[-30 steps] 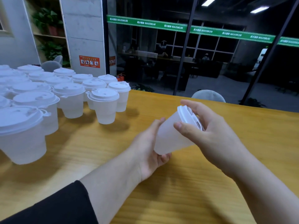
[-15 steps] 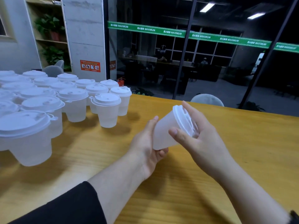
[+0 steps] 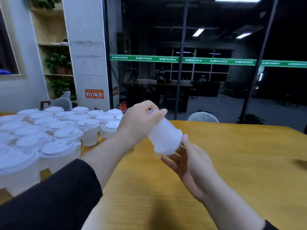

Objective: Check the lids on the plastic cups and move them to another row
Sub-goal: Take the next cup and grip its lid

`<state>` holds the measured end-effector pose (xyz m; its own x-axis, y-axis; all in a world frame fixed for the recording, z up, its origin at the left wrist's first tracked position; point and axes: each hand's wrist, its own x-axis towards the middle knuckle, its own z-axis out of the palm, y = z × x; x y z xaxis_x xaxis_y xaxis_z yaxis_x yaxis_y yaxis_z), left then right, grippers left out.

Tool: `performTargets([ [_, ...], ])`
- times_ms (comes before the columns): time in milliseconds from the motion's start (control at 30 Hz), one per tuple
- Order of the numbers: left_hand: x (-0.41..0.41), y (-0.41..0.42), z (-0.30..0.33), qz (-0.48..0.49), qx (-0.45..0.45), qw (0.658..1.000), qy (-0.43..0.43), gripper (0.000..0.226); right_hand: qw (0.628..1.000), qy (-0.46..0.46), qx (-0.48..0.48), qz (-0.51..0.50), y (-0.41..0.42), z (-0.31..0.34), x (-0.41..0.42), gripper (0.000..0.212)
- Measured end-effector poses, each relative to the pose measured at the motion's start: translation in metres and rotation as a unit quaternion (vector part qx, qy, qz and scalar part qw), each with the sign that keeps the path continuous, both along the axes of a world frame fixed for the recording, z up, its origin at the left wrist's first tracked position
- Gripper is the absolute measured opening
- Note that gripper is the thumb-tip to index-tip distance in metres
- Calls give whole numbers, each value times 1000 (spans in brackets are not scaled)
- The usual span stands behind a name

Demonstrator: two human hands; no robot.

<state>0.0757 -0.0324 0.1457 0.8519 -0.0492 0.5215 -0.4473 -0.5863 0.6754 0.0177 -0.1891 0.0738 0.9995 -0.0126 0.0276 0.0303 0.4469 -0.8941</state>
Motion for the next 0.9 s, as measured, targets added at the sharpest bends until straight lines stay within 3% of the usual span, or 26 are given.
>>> performTargets([
  [133,-35,-26,54,3,309,950,-42,34,982,67,166,58,6,4,-29,42],
  [267,-55,-42,71,-31,405,913,-39,35,973,75,196,94,2,0,-57,44],
  [633,-92,-76,78,-53,444,893,-49,38,982,80,149,88,-36,2,-100,43],
  [900,-101,-95,66,-60,381,915,-122,31,993,86,29,76,-71,2,-100,54],
])
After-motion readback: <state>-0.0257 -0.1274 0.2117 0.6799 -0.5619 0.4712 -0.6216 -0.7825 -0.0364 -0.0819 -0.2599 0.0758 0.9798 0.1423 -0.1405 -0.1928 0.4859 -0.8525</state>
